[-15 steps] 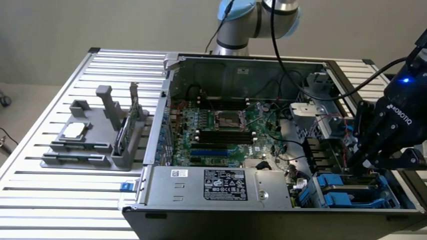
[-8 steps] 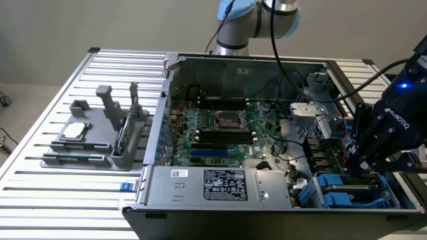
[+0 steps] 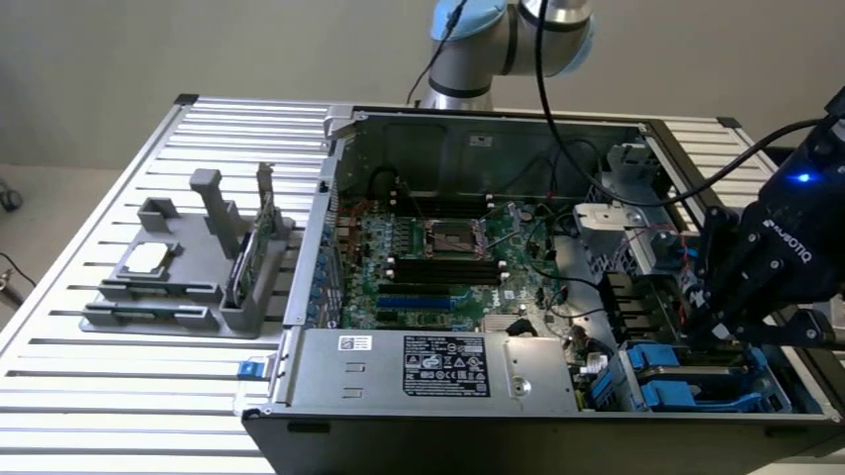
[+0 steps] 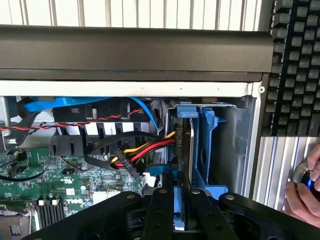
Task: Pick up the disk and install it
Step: 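Insert the second disk wire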
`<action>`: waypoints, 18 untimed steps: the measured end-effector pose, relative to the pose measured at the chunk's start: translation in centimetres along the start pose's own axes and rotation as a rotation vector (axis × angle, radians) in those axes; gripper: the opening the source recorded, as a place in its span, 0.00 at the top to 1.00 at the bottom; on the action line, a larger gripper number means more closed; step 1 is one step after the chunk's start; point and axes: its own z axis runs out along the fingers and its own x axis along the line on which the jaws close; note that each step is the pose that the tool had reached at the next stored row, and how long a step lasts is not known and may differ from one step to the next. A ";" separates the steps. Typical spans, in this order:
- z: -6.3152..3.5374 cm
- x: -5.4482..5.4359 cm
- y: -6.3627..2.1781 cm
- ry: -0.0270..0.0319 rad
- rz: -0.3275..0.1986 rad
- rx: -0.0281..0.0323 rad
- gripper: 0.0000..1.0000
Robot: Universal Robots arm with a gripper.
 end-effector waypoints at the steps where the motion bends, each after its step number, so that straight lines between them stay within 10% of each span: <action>1: 0.01 -0.1 0.01 0.0030 -0.001 0.0000 0.84; 18: 0.26 -0.7 0.16 0.0336 -0.008 -0.0002 0.84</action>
